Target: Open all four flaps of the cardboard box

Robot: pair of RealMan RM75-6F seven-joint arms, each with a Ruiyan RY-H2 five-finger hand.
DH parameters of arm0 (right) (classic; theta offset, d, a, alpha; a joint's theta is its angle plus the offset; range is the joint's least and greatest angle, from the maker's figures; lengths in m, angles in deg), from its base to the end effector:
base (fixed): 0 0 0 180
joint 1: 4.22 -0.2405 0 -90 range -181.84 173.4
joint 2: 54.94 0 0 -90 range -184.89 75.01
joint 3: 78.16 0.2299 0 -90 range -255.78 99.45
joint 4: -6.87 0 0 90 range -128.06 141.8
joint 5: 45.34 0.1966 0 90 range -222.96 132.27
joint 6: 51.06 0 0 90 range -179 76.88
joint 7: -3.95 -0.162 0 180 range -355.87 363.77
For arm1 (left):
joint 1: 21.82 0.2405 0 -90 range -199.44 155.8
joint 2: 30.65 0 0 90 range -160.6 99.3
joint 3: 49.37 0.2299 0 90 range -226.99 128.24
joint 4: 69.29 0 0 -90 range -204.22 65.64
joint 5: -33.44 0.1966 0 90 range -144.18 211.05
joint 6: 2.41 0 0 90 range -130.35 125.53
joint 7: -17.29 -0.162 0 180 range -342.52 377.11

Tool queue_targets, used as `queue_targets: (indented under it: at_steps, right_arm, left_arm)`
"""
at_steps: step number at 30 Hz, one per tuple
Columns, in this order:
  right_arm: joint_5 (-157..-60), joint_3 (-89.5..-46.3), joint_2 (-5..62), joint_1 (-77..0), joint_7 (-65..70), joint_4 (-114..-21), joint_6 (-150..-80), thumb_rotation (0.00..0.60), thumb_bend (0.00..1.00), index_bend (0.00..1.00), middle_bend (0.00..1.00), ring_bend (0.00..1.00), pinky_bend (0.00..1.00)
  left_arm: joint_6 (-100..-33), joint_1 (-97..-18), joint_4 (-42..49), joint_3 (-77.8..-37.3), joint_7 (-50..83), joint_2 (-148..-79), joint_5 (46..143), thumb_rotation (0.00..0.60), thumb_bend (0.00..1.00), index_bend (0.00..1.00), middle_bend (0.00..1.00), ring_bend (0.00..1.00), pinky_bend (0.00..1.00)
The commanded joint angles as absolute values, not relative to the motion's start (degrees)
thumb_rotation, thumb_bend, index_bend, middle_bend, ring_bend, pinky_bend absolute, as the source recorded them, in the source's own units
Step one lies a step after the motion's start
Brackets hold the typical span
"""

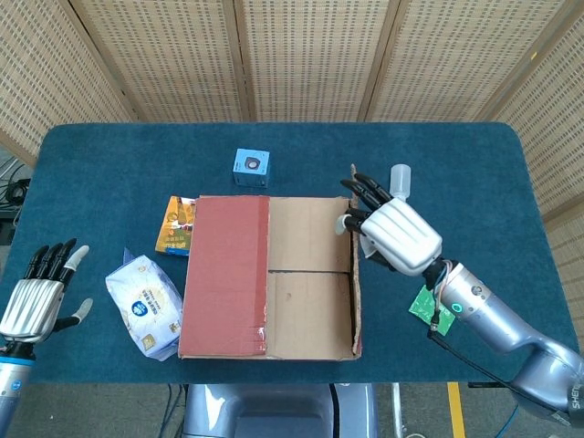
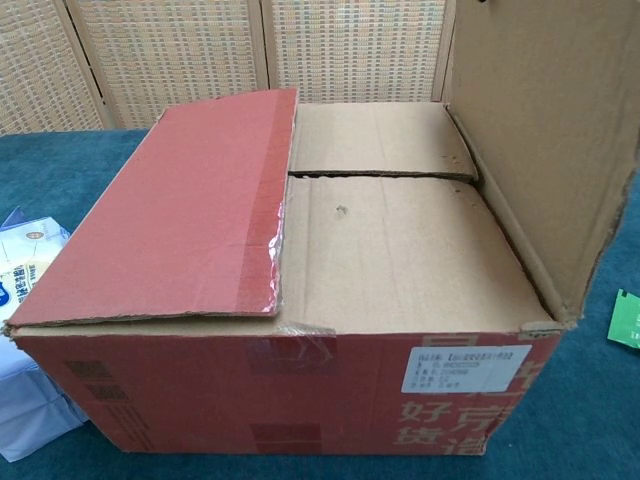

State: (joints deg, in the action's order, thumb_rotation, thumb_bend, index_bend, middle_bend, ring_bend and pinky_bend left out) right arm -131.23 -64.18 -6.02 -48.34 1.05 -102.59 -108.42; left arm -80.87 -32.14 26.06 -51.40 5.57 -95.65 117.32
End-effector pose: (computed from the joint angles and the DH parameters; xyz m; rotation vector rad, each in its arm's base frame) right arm -0.0493 -0.3229 0.1620 2.0181 -0.5997 1.2292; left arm -0.2643 0.2167 0.1329 -1.5415 -0.8410 -0.7811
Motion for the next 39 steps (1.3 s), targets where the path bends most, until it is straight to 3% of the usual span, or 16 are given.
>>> queue_targets:
  at_steps: [1,20,25,34,39]
  right_arm:
    - [-131.0,-64.4,-7.0,-47.1,1.1,-102.7,-109.6,0.600,1.00,0.41,0.48,0.03,0.00]
    - [-130.0,-66.8,-9.7,-40.6,-0.4,-99.0,-113.3,0.600,1.00,0.41,0.47,0.03,0.00]
    - [-129.3,-67.4,-7.9,-39.1,0.2,-97.5,-114.6,0.600,1.00,0.41,0.37,0.03,0.00]
    - [-127.3,-69.3,-3.4,-33.9,2.3,-95.5,-120.0,0.600,1.00,0.29,0.22,0.00,0.00]
    - [-127.0,-70.1,-1.9,-31.7,4.9,-95.3,-122.4,0.600,1.00,0.22,0.16,0.00,0.00]
  left_arm:
    - [-80.8,-32.2,26.1,-51.4,5.5,-95.7,117.3,0.521,0.35,0.07,0.00,0.00,0.00]
    - [-79.5,-34.0,27.0,-51.2,5.7,-94.1,119.6,0.519,0.35,0.07,0.00,0.00,0.00]
    - [-78.8,-35.5,28.1,-51.4,7.0,-92.5,121.7,0.521,0.35,0.07,0.00,0.00,0.00]
    - [-72.5,-42.9,32.5,-53.1,10.4,-85.6,127.5,0.521,0.37,0.07,0.00,0.00,0.00]
    - [-69.0,-46.5,34.5,-53.9,12.4,-82.7,129.4,0.520,0.45,0.07,0.00,0.00,0.00]
